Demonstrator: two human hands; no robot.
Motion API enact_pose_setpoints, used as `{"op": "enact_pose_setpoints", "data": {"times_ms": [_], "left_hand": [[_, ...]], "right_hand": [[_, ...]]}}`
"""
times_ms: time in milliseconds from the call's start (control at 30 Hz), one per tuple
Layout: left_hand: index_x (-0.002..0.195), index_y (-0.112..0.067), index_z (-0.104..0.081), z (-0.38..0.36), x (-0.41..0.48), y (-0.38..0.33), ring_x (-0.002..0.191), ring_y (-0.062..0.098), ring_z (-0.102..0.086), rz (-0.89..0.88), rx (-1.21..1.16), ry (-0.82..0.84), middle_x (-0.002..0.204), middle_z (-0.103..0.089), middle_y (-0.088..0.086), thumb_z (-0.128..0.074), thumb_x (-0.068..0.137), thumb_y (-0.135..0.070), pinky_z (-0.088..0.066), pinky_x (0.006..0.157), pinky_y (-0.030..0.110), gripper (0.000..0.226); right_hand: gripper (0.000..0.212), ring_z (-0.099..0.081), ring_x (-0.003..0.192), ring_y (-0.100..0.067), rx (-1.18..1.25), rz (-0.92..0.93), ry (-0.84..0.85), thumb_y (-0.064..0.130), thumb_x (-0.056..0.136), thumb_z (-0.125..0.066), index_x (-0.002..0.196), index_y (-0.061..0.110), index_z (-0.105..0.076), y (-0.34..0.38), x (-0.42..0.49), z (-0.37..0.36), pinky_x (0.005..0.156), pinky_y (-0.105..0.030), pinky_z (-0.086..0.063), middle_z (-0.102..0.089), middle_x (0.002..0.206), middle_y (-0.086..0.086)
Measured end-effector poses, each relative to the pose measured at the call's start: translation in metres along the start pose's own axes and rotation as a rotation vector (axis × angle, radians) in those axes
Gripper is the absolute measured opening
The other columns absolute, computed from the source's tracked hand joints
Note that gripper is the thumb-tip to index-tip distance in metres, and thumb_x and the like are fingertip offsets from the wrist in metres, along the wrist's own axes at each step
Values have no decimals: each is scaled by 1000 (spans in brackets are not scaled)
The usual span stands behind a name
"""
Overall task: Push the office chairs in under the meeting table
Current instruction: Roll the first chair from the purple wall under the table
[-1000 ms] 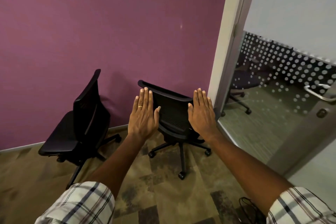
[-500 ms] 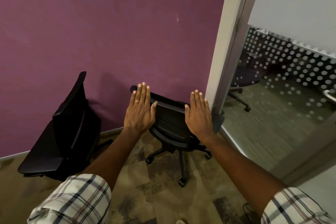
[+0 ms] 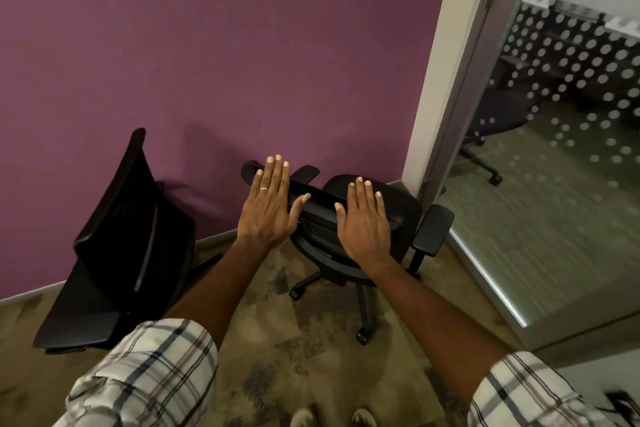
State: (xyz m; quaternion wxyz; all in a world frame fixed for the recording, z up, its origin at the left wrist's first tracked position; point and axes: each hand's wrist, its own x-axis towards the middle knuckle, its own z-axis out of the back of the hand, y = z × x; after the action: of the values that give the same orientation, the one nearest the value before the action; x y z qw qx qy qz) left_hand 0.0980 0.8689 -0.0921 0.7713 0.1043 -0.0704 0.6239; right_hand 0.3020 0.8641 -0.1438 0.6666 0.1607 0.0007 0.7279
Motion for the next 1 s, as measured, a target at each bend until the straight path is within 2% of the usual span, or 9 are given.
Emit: {"op": "enact_pose_setpoints", "data": {"times_ms": [233,367,500,600,667,767,833,900,1000], "left_hand": [[163,0,-8,-41,58,27,160,28,8,-90,-20,145,172,-1,17,-14,108,-54,4,130,43,77],[164,-4,-12,-62,98,56,159,35,11,-176,-44,403,172,-2,20,-5,109,-46,1,130,50,70],[152,-7,-47,-74,129,71,154,34,-26,-233,-138,441,159,-44,18,-24,114,-34,-10,128,51,52],[127,-6,-68,-82,144,84,127,37,-55,-184,-191,372,132,-65,23,-29,112,-41,-27,120,49,55],[131,-5,-67,-83,164,86,140,37,-46,-111,-175,404,143,-58,27,-32,111,-41,-26,121,48,55],[142,-10,-61,-91,173,81,155,30,-27,-114,-129,466,158,-47,15,-30,110,-39,-17,124,44,54],[146,-21,-59,-98,162,89,157,27,-22,-125,-109,474,162,-44,5,-27,110,-40,-13,126,44,52],[150,-30,-54,-98,154,90,158,27,-17,-139,-83,476,165,-39,2,-24,110,-39,-10,127,45,51],[159,-27,-39,-97,147,91,160,27,-7,-141,-38,506,169,-29,3,-19,111,-38,-5,128,48,54]], "right_hand": [[73,-24,153,-30,21,-82,108,55,106,-14,153,5,-39,7,25,-16,126,-51,-16,-35,161,-17],[66,-60,120,-30,6,-150,87,52,106,-21,122,7,-66,2,27,-17,118,-51,-31,-69,122,-15],[56,-66,83,-24,-54,-159,35,48,106,-27,99,12,-70,-10,26,-7,86,-40,-49,-72,89,-7],[56,-60,66,-20,-46,-184,26,47,107,-26,87,16,-68,-8,32,-6,63,-33,-40,-67,76,-3],[61,-59,61,-22,-6,-252,5,48,108,-24,78,15,-66,-11,39,-7,59,-33,-40,-64,69,-3],[66,-53,51,-22,-9,-338,-28,46,109,-21,59,17,-54,-14,43,-12,54,-32,-39,-56,56,-2],[63,-50,47,-24,-37,-315,-33,40,109,-27,54,17,-46,-3,39,-18,56,-33,-41,-51,50,-3],[61,-55,50,-29,-56,-301,-21,35,109,-33,55,14,-53,-2,38,-19,71,-40,-51,-55,51,-6],[58,-69,85,-31,-73,-310,52,34,108,-29,82,6,-72,-3,38,-25,102,-49,-46,-74,82,-13]]}}
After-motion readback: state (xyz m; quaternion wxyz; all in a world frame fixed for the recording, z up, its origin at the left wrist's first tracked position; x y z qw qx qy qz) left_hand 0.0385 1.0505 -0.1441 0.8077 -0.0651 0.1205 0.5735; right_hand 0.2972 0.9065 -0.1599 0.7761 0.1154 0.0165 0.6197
